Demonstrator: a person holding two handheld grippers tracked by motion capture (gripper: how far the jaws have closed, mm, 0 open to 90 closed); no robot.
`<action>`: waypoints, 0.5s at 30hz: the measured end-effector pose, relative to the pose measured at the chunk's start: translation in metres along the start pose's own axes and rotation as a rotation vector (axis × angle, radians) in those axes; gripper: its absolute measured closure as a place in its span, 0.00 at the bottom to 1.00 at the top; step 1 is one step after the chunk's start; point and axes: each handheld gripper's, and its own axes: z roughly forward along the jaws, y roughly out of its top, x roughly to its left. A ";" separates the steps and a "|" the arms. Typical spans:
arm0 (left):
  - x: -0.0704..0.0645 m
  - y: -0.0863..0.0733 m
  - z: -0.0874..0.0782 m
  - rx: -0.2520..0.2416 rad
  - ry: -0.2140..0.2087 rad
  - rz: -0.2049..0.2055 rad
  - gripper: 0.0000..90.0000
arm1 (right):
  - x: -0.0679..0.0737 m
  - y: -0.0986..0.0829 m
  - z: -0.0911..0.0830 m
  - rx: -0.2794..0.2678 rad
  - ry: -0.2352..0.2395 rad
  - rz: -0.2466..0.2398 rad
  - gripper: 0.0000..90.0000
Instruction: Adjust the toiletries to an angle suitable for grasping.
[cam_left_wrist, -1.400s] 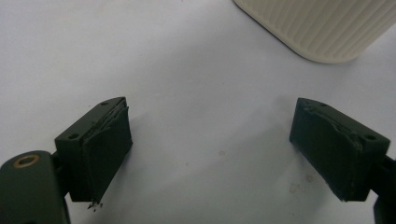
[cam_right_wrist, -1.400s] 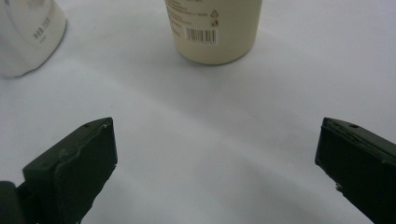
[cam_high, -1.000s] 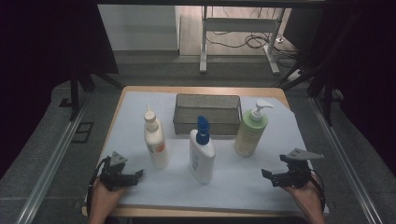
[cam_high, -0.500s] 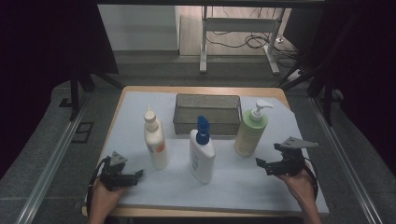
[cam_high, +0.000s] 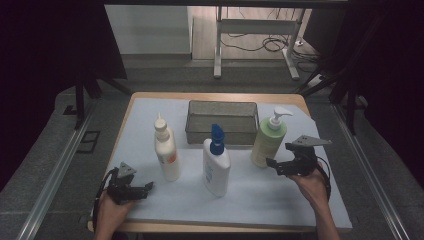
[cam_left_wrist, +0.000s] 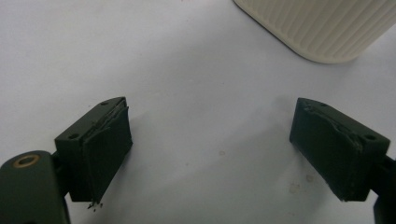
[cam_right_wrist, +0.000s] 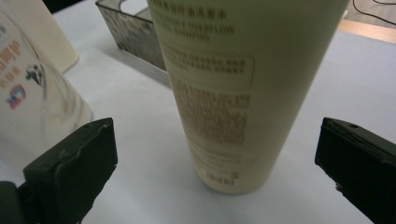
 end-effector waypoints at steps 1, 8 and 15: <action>0.000 0.000 0.000 0.001 0.000 -0.001 0.14 | 0.000 0.001 0.001 -0.003 0.001 -0.001 0.00; 0.000 0.000 0.000 0.000 0.000 0.000 0.14 | 0.000 0.009 0.009 -0.016 -0.007 -0.011 0.00; 0.000 0.000 0.000 0.000 0.000 0.000 0.14 | 0.000 0.016 0.018 -0.019 -0.029 -0.025 0.00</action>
